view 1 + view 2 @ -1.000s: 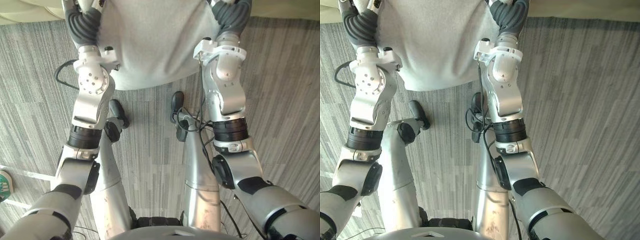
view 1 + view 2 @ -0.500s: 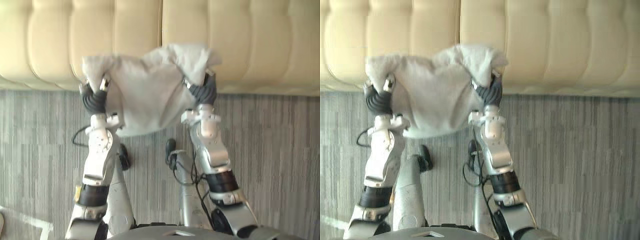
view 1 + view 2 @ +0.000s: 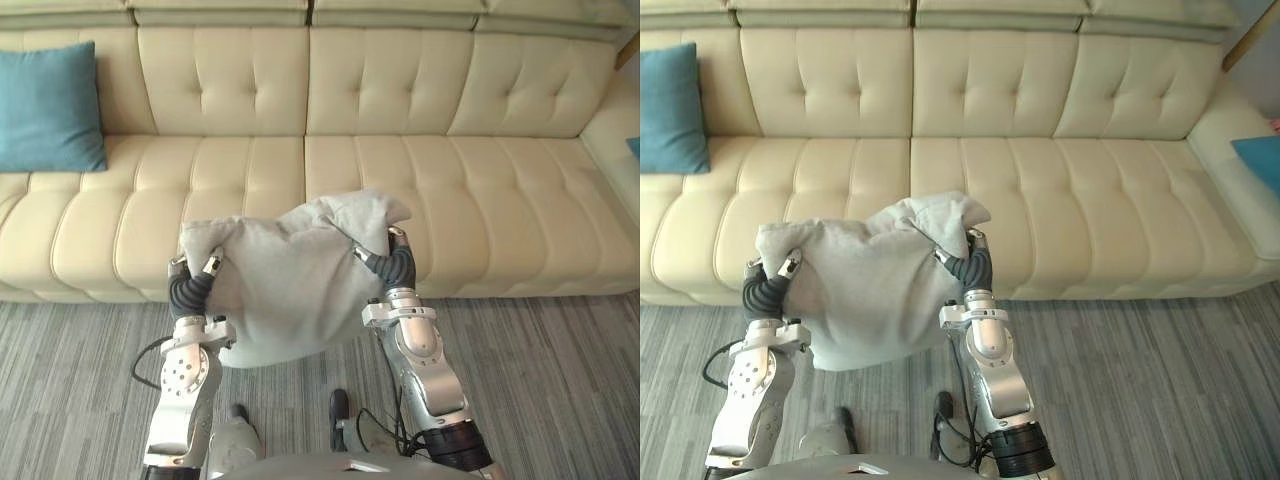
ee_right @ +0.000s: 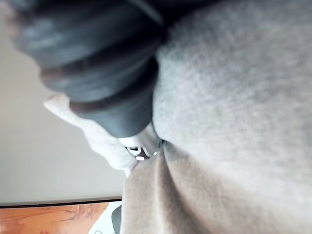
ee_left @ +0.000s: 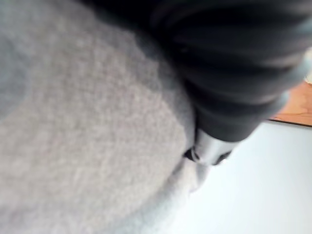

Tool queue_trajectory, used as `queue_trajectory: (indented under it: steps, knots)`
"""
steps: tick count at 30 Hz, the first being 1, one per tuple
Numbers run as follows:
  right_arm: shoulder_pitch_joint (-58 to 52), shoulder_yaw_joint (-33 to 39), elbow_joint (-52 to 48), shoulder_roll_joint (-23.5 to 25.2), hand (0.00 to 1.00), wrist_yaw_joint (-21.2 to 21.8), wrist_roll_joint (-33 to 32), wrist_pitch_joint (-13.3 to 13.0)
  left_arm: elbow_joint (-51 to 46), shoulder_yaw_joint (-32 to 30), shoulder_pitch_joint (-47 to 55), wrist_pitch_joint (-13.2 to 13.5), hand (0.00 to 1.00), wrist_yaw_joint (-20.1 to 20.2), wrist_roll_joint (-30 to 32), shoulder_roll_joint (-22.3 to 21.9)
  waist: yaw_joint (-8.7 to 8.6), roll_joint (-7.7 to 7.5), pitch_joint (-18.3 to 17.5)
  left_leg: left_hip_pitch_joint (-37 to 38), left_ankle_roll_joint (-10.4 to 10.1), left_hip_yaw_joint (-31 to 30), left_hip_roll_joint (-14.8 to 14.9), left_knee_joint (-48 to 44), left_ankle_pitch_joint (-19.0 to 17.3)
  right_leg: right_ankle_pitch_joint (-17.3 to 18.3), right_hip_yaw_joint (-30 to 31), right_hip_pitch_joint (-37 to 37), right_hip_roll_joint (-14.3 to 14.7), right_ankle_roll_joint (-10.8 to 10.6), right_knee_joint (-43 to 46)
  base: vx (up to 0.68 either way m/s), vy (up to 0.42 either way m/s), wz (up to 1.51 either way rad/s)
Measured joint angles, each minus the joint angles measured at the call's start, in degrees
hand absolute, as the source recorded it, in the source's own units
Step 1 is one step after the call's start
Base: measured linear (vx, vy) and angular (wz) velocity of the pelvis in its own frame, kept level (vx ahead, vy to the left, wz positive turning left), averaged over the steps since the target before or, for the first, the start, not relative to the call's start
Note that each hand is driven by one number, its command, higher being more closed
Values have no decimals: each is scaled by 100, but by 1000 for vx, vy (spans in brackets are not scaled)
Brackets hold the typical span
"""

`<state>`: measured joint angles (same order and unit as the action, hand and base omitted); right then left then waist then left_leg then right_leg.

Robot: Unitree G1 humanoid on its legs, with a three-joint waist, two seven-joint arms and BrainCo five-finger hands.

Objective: Pick up cushions and gather them together orderly.

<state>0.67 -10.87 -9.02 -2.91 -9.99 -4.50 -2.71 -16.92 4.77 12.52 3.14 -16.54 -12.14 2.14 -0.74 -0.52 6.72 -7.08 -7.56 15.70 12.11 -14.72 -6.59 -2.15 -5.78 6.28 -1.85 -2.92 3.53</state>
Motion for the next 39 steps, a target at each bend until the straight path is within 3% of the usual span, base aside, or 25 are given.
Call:
queue_trajectory:
  steps: [8,13,17,20,21,22,24,25,26,27,29,31,33,35,37,39]
  knots:
    - [-133,-2,346,24,100,201,19,1,19,-13,223,-10,100,67,-1,1,21,-21,-192,299,71,87,-189,176,-28,-271,320,-251,-103,-4,-371,-30,44,-13]
    - [-181,-12,345,30,100,222,-27,0,8,-8,312,-23,100,70,-1,-18,31,-43,-214,159,138,140,-204,-192,-281,-230,537,-37,-124,-19,-277,-115,34,-28]
    - [-187,8,403,20,100,222,-38,-2,13,5,317,-41,100,70,0,-119,-33,-42,-181,-126,232,-47,-179,-940,-747,224,509,488,-200,-87,971,-79,101,-13]
    - [-178,12,627,20,100,222,-38,-91,16,29,295,-51,100,70,1,-85,-85,-3,-100,-61,351,-191,-208,-1062,-914,251,-175,854,-484,63,2107,-65,78,23]
    - [-145,13,701,24,100,223,-51,-94,14,31,268,-51,100,68,4,-57,-89,16,-9,6,427,-251,-229,-1029,-912,203,-296,992,-560,288,2464,-54,47,42]
    - [-101,45,848,19,100,235,-91,-98,22,35,257,-53,100,68,5,10,-133,99,76,17,524,-388,-231,-976,-950,483,-446,1065,-592,381,2577,-35,36,49]
    - [50,48,1067,25,100,237,-209,-94,33,34,190,-51,100,53,3,160,-83,43,87,53,663,-477,-272,-607,-862,527,-462,1112,-555,170,1698,36,-11,46]
    - [140,56,1070,28,100,238,-242,-94,40,19,83,-47,100,49,1,282,-60,-73,126,100,690,-564,-437,-290,-829,381,-434,1117,-640,10,682,144,-70,44]
    - [259,59,1066,20,100,238,-243,-94,41,-14,2,-34,100,32,1,304,-82,-167,182,52,683,-678,-540,-343,-825,377,-428,1155,-726,1,321,153,-153,42]
    - [347,88,1067,20,100,234,-245,-89,71,-14,-71,-25,100,1,1,316,-72,-204,266,12,530,-748,-563,-571,-855,370,-341,1265,-859,-15,312,164,-245,26]
    - [338,165,1070,-28,100,238,-246,-78,196,49,-103,-23,100,-6,1,311,-155,-128,351,130,384,-981,-548,-652,-975,16,-192,1417,-842,-142,915,258,-353,42]
    - [332,206,1046,-102,100,240,-247,-77,204,167,-90,-24,100,-5,0,249,-247,53,321,236,110,-1327,-365,-511,-1093,-39,-161,1492,-546,-19,1369,303,-277,37]
    - [283,235,937,-278,100,347,-247,-78,202,201,-13,-15,100,45,-13,-57,-238,462,78,130,-126,-1627,103,-927,-1197,401,-494,1605,-22,289,1574,460,-235,-18]
    - [179,337,856,-330,100,345,-234,-78,252,288,-22,-17,100,81,-88,-125,-404,501,53,-18,-378,-1757,267,-1455,-1041,715,-727,1564,73,450,1930,576,-262,12]
    - [96,437,652,-558,100,357,-240,-81,334,392,-68,-19,100,180,-124,-168,-417,528,34,-231,-392,-1656,384,-1873,-625,861,-923,1395,100,576,1913,487,-201,30]
    - [-17,495,512,-704,100,356,-243,-85,461,442,-153,-27,100,226,-131,-237,-419,550,20,-394,-143,-1295,499,-2144,-161,869,-1056,1027,107,589,1526,358,-115,38]
